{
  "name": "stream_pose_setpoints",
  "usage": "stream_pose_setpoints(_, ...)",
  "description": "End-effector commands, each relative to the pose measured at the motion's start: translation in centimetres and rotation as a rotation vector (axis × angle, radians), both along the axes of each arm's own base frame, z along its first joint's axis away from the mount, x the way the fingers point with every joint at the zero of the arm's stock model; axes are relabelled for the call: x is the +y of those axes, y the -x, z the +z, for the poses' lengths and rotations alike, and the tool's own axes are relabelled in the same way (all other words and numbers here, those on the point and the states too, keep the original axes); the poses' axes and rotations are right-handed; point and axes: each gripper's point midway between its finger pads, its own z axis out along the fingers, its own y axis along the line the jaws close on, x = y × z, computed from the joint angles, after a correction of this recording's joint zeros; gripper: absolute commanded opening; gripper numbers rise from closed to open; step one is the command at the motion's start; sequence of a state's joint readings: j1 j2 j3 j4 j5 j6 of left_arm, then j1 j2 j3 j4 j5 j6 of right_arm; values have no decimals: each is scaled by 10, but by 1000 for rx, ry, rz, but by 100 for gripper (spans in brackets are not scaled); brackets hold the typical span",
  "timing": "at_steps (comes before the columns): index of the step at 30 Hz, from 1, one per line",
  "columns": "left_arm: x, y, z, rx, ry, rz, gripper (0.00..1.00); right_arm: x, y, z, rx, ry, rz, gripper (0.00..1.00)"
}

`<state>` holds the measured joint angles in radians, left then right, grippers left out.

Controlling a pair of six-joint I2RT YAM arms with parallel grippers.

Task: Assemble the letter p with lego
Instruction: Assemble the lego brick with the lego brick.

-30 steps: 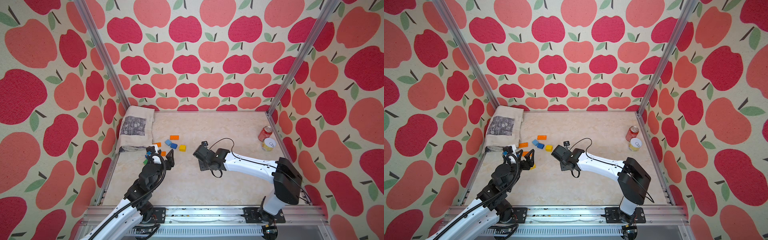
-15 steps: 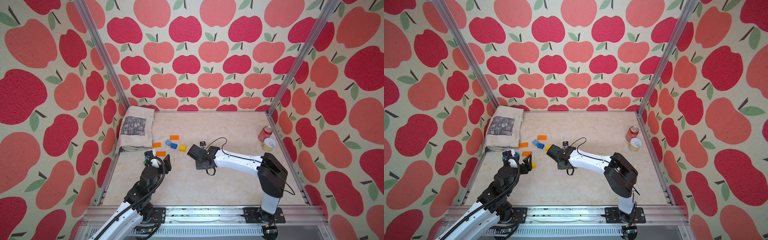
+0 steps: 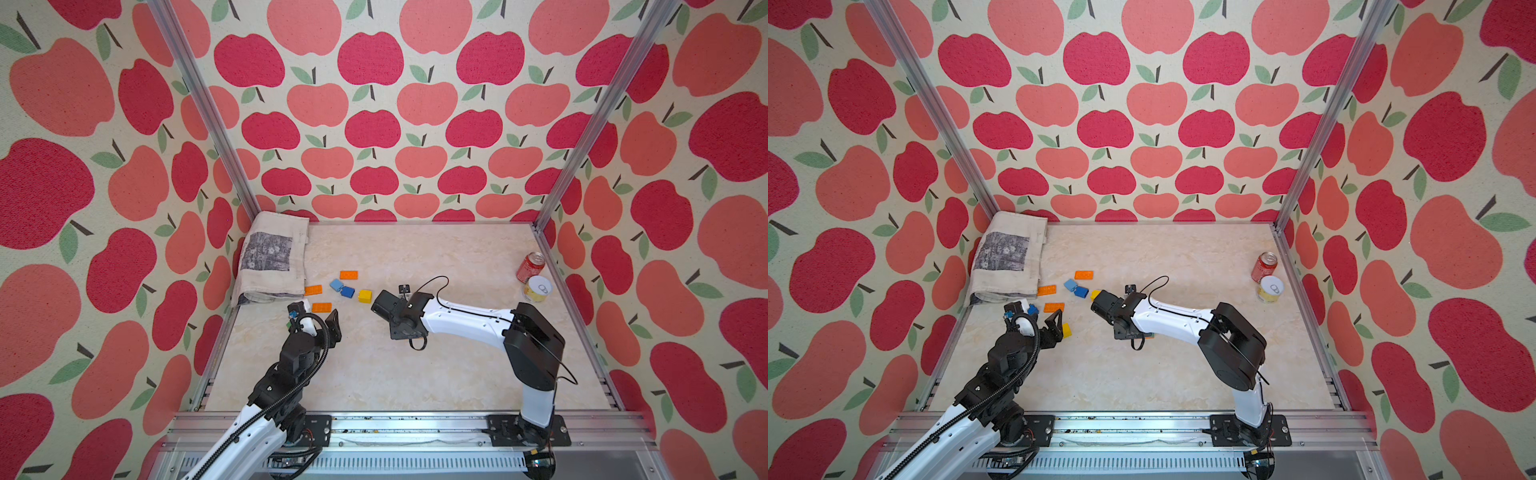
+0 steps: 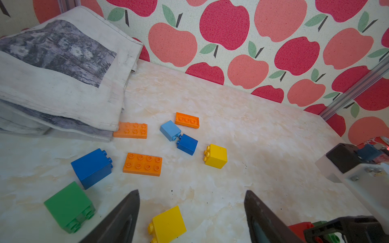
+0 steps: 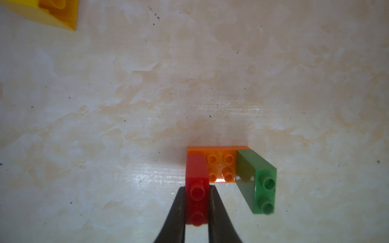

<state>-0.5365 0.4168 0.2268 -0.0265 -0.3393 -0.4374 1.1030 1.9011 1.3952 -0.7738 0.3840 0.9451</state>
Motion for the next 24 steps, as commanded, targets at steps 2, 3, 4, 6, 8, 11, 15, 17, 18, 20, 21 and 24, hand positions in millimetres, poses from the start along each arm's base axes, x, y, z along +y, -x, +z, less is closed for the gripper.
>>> stream_pose_setpoints(2,0,1,-6,11,19,-3,80,-5,-3,-4,7,23,-31,0)
stream_pose_setpoints(3,0,1,-5,10,21,-4,80,-6,-3,-5,8,25,-33,0)
stream_pose_setpoints(4,0,1,-5,10,22,-4,80,-7,-3,-6,9,26,-35,0)
stream_pose_setpoints(6,0,1,-5,11,22,-4,80,-7,-3,-8,14,27,-38,0)
stream_pose_setpoints(8,-1,1,-5,10,24,-5,80,-8,-3,-11,19,27,-40,0)
stream_pose_setpoints(11,0,1,-5,12,23,-4,80,-7,-4,-14,27,20,-43,0)
stream_pose_setpoints(15,0,1,-5,13,23,-2,80,-10,-3,-18,42,31,-47,0)
stream_pose_setpoints(17,0,1,-6,14,21,-1,80,-12,-2,-21,51,38,-49,0)
stream_pose_setpoints(18,1,1,-6,14,21,1,80,-12,-2,-23,53,38,-51,0)
stream_pose_setpoints(20,1,1,-5,13,21,2,80,-13,-1,-28,71,45,-54,0)
stream_pose_setpoints(21,1,1,-5,14,21,2,80,-14,-1,-31,80,47,-57,0)
stream_pose_setpoints(24,1,1,-5,15,19,3,81,-15,2,-46,122,65,-55,0)
